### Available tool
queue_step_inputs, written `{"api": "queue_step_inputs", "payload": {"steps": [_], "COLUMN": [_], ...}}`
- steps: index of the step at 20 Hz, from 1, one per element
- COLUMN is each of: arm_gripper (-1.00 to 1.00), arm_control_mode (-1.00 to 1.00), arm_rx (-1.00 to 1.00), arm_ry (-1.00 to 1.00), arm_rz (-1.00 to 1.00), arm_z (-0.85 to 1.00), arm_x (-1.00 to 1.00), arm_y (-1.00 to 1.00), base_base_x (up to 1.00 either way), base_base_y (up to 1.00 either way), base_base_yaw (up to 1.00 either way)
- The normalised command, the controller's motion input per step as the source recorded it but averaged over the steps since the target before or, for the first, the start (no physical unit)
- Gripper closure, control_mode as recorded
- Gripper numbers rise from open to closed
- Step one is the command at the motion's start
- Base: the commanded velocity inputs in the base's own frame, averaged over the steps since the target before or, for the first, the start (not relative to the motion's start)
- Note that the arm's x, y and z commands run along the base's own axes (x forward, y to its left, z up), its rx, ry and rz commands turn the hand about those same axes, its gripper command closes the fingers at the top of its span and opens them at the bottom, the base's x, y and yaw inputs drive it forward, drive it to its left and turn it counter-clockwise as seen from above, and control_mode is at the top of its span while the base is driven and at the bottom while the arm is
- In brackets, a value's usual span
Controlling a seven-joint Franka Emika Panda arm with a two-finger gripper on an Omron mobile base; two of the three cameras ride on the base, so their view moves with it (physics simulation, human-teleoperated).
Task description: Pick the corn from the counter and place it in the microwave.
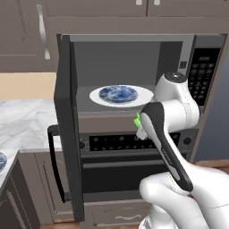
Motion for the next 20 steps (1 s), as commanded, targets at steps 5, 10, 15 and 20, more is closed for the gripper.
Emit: {"api": "queue_step_inputs", "payload": {"steps": [5,10,15,20], "arm_gripper": [1.0,1.0,1.0,1.0], "arm_control_mode": [-1.0,-1.0,-1.0,-1.0], "arm_rx": [0.04,0.11,0.21,0.21], "arm_ry": [-0.19,-0.34,-0.3,-0.01], "arm_rz": [-0.01,-0.14,-0.28,-0.33], "arm_z": [0.11,0.48,0.63,0.53], "arm_x": [0.62,1.0,0.86,0.77], "arm_y": [0.0,0.33,0.22,0.01], "base_base_x": [0.05,0.0,0.0,0.0], "base_base_y": [0.0,0.0,0.0,0.0], "base_base_yaw": [0.0,0.0,0.0,0.0]}}
